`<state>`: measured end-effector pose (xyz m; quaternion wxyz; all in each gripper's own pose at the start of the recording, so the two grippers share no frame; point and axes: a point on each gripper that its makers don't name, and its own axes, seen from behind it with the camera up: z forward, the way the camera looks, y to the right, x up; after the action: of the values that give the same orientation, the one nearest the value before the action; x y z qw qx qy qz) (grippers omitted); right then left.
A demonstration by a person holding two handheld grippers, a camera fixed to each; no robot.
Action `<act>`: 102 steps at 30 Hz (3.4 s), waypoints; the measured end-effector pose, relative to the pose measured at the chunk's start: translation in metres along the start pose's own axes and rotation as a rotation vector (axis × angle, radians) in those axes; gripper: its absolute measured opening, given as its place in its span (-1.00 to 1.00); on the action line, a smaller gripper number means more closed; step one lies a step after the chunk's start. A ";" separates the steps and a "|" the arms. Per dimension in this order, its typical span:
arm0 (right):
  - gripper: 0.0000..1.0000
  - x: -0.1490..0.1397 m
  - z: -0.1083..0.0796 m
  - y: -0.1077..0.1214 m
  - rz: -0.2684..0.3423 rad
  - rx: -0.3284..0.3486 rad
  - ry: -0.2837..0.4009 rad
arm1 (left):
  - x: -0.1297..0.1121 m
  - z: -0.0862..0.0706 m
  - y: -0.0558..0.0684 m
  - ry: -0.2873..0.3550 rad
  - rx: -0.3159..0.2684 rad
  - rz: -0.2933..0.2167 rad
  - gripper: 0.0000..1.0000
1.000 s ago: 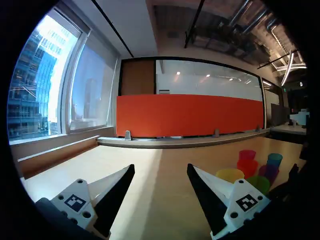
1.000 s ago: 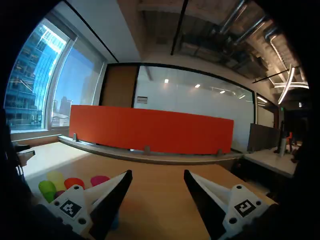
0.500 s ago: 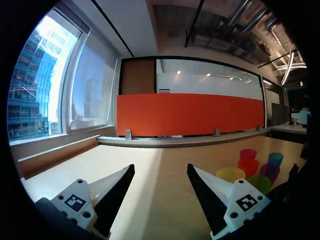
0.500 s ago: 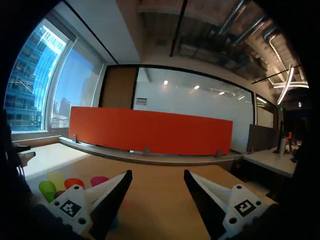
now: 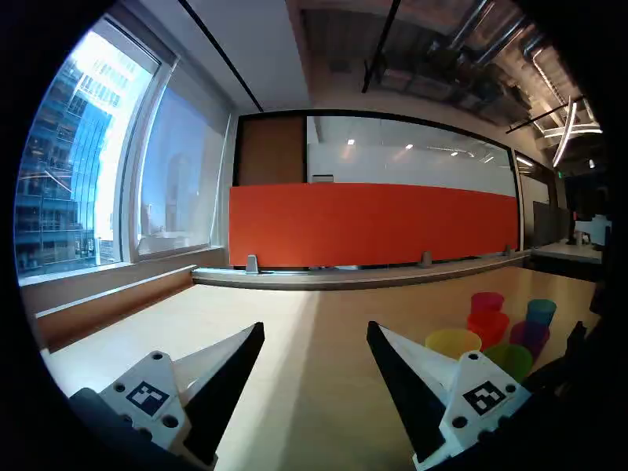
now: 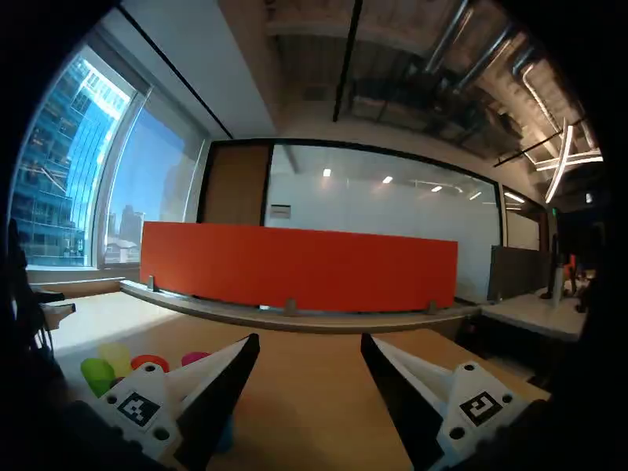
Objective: Pour water
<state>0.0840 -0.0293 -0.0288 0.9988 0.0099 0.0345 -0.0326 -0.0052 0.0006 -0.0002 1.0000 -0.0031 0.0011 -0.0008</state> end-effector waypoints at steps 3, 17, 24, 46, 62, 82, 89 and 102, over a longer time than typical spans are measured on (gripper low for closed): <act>1.00 -0.003 0.000 0.001 0.006 0.003 0.003 | 0.000 0.000 0.000 0.000 0.000 0.000 0.94; 1.00 -0.026 0.015 0.001 0.017 0.004 -0.026 | 0.000 0.000 0.000 0.000 0.000 0.000 0.94; 1.00 -0.042 0.022 0.002 0.066 -0.005 -0.032 | 0.000 -0.001 0.001 0.000 0.000 0.000 0.94; 1.00 -0.082 0.023 0.023 0.052 -0.021 -0.069 | 0.001 0.000 0.000 0.000 0.000 0.000 0.94; 1.00 -0.088 0.025 0.028 0.064 -0.025 -0.070 | 0.000 0.000 0.000 0.000 0.000 0.000 0.94; 1.00 -0.087 0.023 0.027 0.065 -0.024 -0.069 | 0.000 -0.001 0.000 0.000 0.000 0.000 0.94; 1.00 -0.088 0.023 0.026 0.065 -0.024 -0.071 | 0.000 0.000 0.000 0.000 0.000 0.000 0.94; 1.00 -0.088 0.024 0.027 0.065 -0.024 -0.071 | 0.000 -0.001 0.001 0.000 0.000 0.000 0.94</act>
<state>-0.0005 0.0032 0.0016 1.0000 -0.0019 -0.0008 0.0001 -0.0050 0.0013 -0.0008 1.0000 -0.0031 0.0011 -0.0009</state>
